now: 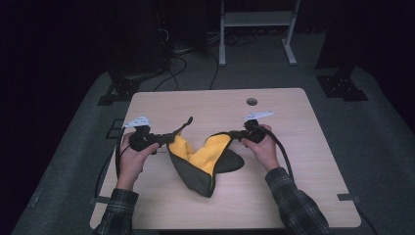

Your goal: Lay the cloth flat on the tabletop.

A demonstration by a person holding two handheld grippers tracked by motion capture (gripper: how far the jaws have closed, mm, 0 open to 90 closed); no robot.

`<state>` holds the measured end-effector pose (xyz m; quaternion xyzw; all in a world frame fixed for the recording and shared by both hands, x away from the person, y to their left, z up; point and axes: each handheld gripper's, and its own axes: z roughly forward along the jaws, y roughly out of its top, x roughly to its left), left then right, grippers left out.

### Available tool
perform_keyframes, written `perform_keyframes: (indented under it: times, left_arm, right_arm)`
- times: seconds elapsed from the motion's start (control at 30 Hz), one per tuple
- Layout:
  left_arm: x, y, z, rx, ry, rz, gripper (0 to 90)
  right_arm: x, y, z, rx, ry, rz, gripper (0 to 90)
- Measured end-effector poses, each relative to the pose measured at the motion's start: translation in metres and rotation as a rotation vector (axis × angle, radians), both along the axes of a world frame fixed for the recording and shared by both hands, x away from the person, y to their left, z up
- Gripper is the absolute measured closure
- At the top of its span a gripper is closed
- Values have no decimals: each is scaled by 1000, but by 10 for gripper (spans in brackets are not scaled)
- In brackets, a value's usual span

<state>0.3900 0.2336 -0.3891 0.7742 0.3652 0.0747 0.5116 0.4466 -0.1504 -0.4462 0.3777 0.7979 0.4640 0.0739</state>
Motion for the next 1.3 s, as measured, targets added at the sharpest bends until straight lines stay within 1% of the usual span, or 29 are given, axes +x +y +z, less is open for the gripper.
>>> perform_keyframes:
  times: [0.03, 0.1, 0.17, 0.2, 0.27, 0.33, 0.43, 0.5, 0.6, 0.63, 0.67, 0.7, 0.73, 0.77, 0.8, 0.83, 0.87, 0.9, 0.93, 1.0, 1.03, 1.07, 1.1, 1.13, 1.17, 1.2, 1.23, 1.27, 1.3]
  left_arm:
    - [-1, 0, 2, -1, -8, 2, 833]
    - [-3, 2, 6, -17, -30, 5, 833]
    - [-3, 2, 8, -21, -41, 9, 833]
    - [-4, 3, 10, -26, -55, 13, 833]
    - [-6, 6, 14, -35, -77, 23, 834]
    - [-7, 8, 16, -43, -88, 32, 834]
    - [-7, 10, 16, -50, -99, 41, 834]
    - [-7, 12, 16, -63, -116, 60, 835]
    - [-6, 15, 14, -53, -114, 85, 835]
    - [-6, 15, 14, -53, -114, 85, 836]
    - [-4, 19, 10, -58, -104, 116, 836]
    - [-4, 19, 10, -58, -104, 116, 837]
    - [-3, 25, 6, -53, -91, 145, 837]
    - [-3, 25, 6, -53, -91, 145, 838]
    - [-2, 29, 4, -60, -85, 159, 838]
    - [-1, 34, 1, -53, -78, 181, 839]
    - [-1, 36, 1, -52, -77, 186, 839]
    - [-1, 36, 1, -52, -77, 186, 840]
    - [0, 39, -1, -52, -70, 197, 840]
    - [1, 41, -3, -54, -62, 204, 840]
    - [1, 41, -4, -50, -60, 204, 840]
    - [2, 41, -6, -47, -51, 202, 839]
    - [2, 41, -6, -47, -51, 202, 839]
    - [3, 40, -7, -35, -49, 195, 839]
    - [3, 40, -7, -35, -49, 195, 838]
    - [3, 38, -7, -29, -41, 190, 838]
    - [3, 38, -7, -29, -41, 190, 838]
    - [3, 37, -8, -22, -35, 186, 838]
    - [3, 37, -8, -22, -35, 186, 837]
  right_arm:
    - [-6, -11, 8, 17, -22, -5, 871]
    - [-17, -29, 19, 22, -59, -15, 871]
    - [-20, -34, 22, 25, -71, -19, 871]
    - [-29, -49, 30, 32, -96, -34, 871]
    - [-36, -61, 36, 40, -117, -50, 872]
    - [-43, -74, 42, 43, -140, -67, 871]
    - [-49, -90, 51, 60, -162, -92, 872]
    - [-53, -100, 56, 74, -176, -111, 872]
    - [-61, -115, 61, 81, -191, -131, 872]
    - [-64, -117, 62, 84, -192, -133, 872]
    - [-69, -121, 61, 79, -190, -134, 872]
    - [-72, -123, 60, 69, -190, -134, 872]
    - [-78, -125, 59, 43, -188, -133, 872]
    - [-78, -125, 59, 43, -188, -133, 872]
    - [-82, -127, 58, 31, -190, -132, 872]
    - [-94, -134, 55, 21, -186, -134, 872]
    - [-100, -137, 53, 18, -184, -134, 873]
    - [-100, -137, 53, 18, -184, -134, 873]
    - [-105, -139, 51, 14, -181, -132, 873]
    - [-128, -143, 42, 4, -154, -94, 873]
    - [-128, -143, 42, 4, -154, -94, 873]
    - [-141, -140, 36, -6, -136, -56, 872]
    - [-146, -138, 34, -18, -130, -39, 872]
    - [-152, -135, 31, -22, -113, -22, 872]
    - [-156, -132, 28, -24, -102, -4, 872]
    - [-162, -127, 22, -36, -82, 27, 872]
    - [-162, -127, 22, -36, -82, 27, 872]
    - [-173, -115, 11, -64, -39, 88, 872]
    - [-173, -115, 11, -64, -39, 88, 872]
